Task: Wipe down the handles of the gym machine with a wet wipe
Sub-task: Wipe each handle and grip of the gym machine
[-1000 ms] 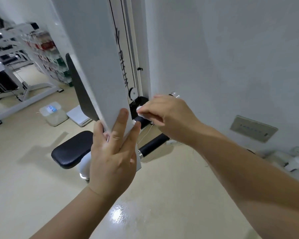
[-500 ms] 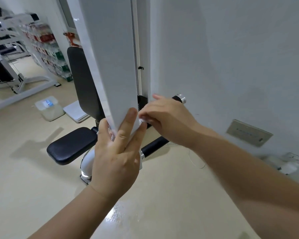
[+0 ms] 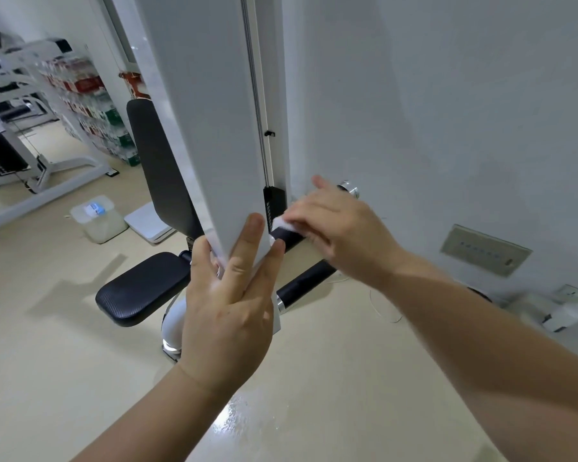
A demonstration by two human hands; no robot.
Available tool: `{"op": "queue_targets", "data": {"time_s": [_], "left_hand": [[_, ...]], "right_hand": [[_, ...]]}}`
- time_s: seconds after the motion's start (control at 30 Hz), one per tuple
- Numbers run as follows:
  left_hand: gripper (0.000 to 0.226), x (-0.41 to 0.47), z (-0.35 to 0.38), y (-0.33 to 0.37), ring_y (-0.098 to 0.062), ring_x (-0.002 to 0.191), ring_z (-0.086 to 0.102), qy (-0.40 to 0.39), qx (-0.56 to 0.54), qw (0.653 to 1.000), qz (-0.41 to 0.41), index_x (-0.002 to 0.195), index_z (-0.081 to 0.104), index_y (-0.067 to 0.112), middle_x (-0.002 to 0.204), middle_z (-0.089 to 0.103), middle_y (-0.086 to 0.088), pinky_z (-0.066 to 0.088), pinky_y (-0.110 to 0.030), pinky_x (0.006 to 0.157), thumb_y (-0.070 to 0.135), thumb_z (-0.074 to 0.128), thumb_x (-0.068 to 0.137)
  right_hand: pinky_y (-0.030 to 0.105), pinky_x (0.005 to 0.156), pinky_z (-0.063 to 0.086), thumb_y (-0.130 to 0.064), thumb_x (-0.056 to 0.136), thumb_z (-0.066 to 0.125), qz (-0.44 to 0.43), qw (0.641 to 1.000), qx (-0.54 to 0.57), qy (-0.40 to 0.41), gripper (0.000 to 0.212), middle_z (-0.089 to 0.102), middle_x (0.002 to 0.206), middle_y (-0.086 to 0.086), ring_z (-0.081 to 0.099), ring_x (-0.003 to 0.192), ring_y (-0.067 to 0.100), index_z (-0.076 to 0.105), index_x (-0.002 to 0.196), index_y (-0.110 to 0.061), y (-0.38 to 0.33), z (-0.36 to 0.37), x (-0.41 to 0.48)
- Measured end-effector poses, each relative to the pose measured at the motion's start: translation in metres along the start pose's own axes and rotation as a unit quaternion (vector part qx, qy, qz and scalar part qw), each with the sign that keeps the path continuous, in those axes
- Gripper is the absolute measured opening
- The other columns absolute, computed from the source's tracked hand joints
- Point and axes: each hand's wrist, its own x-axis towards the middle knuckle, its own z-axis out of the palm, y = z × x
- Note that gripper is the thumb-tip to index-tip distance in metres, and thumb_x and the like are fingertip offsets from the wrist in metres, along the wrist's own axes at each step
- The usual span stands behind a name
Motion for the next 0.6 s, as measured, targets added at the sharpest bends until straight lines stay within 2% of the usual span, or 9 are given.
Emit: {"op": "queue_targets", "data": {"time_s": [0.07,0.17,0.27,0.33,0.43,0.53,0.6], "left_hand": [[0.04,-0.002,0.001,0.0,-0.035,0.122,0.029,-0.002,0.002,1.0,-0.006,0.119,0.073,-0.003,0.155,0.028,-0.014,0.052,-0.062,0.078,-0.004,0.065,0.08],[0.041,-0.006,0.006,-0.001,-0.038,0.119,0.032,-0.002,0.005,1.0,-0.018,0.123,0.071,-0.001,0.159,0.023,-0.012,0.051,-0.062,0.08,-0.003,0.062,0.083],[0.044,-0.005,0.008,-0.002,-0.042,0.11,0.04,0.004,0.0,1.0,-0.025,0.126,0.07,0.003,0.163,0.012,-0.005,0.048,-0.055,0.081,-0.002,0.061,0.083],[0.044,-0.003,0.006,-0.002,-0.038,0.118,0.033,0.007,0.006,1.0,-0.017,0.124,0.071,0.002,0.162,0.012,-0.006,0.047,-0.053,0.081,-0.004,0.063,0.082],[0.04,0.0,0.002,0.0,-0.028,0.125,0.013,0.006,0.008,1.0,-0.007,0.116,0.074,-0.003,0.157,0.026,-0.013,0.05,-0.056,0.08,-0.006,0.066,0.077],[0.038,-0.002,0.001,0.001,-0.029,0.129,0.013,0.005,0.009,1.0,-0.005,0.115,0.074,-0.004,0.151,0.033,-0.016,0.052,-0.061,0.08,-0.005,0.066,0.078],[0.04,-0.006,0.005,0.0,-0.034,0.129,0.018,0.006,0.011,1.0,-0.013,0.119,0.073,-0.002,0.155,0.03,-0.016,0.052,-0.061,0.081,-0.004,0.063,0.08]], "right_hand": [[0.05,0.119,0.037,-0.013,0.1,0.06,0.052,0.998,-0.023,0.029,0.018,0.074,0.095,0.011,0.068,0.085,0.028,0.074,0.101,-0.002,0.02,-0.016,-0.001],[0.052,0.12,0.035,-0.013,0.101,0.057,0.129,0.987,-0.048,0.078,0.019,0.074,0.093,0.011,0.068,0.083,0.029,0.073,0.099,-0.002,0.033,-0.024,-0.005],[0.046,0.123,0.031,0.003,0.094,0.064,0.078,0.993,-0.028,0.084,0.011,0.074,0.095,0.012,0.069,0.087,0.031,0.074,0.097,-0.002,0.002,0.003,-0.004],[0.042,0.123,0.03,0.008,0.091,0.067,0.036,0.998,0.004,0.052,0.013,0.074,0.096,0.012,0.07,0.088,0.03,0.074,0.097,0.0,-0.016,0.015,-0.005],[0.049,0.121,0.034,0.002,0.093,0.068,0.013,0.999,-0.011,0.03,0.01,0.075,0.099,0.013,0.07,0.089,0.029,0.075,0.1,0.0,-0.001,0.001,-0.005],[0.053,0.119,0.036,-0.006,0.097,0.065,0.074,0.993,-0.065,0.072,0.011,0.075,0.097,0.013,0.069,0.087,0.031,0.073,0.1,0.0,0.031,-0.023,-0.01],[0.052,0.12,0.035,-0.01,0.098,0.063,0.132,0.981,-0.085,0.118,0.014,0.075,0.099,0.013,0.069,0.09,0.029,0.073,0.102,0.0,0.032,-0.024,-0.017]]}}
